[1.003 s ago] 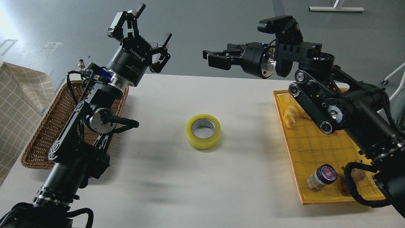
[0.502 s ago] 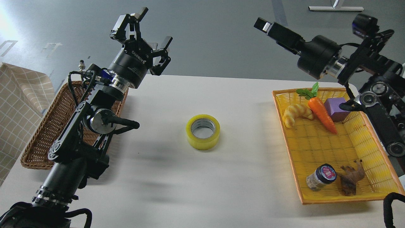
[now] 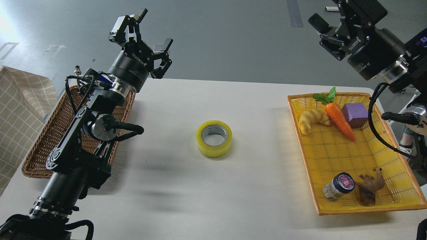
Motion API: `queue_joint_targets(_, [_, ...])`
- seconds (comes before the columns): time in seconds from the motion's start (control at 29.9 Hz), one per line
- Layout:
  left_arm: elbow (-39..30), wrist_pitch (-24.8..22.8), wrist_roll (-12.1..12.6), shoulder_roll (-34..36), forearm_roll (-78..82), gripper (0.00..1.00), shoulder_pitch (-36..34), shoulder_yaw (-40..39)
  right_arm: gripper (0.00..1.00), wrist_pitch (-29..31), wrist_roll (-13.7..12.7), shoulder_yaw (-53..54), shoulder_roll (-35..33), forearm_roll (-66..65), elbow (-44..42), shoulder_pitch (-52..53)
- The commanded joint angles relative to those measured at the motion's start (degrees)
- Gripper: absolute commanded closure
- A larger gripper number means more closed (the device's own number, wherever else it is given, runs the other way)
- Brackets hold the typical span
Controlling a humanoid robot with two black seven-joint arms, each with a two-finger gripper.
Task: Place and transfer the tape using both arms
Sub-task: 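Release the tape and retract the right arm upward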
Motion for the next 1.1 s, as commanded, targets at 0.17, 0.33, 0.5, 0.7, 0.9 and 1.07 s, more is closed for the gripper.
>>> queue_joint_targets(0.17, [0.8, -2.5, -7.9, 0.0, 0.0, 0.02, 0.5, 0.9, 0.00, -0.3, 0.5, 4.3, 3.3, 8.5, 0.6, -4.7])
queue_joint_targets(0.33, [0.8, -4.2, -8.3, -0.1, 0.0, 0.02, 0.6, 0.8, 0.00, 0.6, 1.5, 5.5, 3.9, 11.8, 0.8, -6.4])
queue_joint_targets(0.5, [0.8, -4.2, -8.2, 0.1, 0.1, 0.02, 0.5, 0.8, 0.00, 0.6, 1.5, 6.3, 3.7, 14.8, 0.5, -6.6])
queue_joint_targets(0.7, [0.8, -3.9, -8.3, -0.1, 0.2, 0.02, 0.4, 0.8, 0.00, 0.6, 1.5, 6.6, 3.3, 18.0, 0.1, -8.5])
queue_joint_targets(0.9, [0.8, -4.2, -8.4, 0.4, 0.5, 0.02, 0.6, 0.9, 0.00, 0.6, 1.4, 6.4, 1.1, 17.9, -0.6, -9.6])
queue_joint_targets(1.07, [0.7, -4.3, -10.5, 0.2, 2.6, 0.02, 0.6, 0.9, 0.00, 0.6, 1.4, 6.4, 0.3, 18.0, -0.6, -10.3])
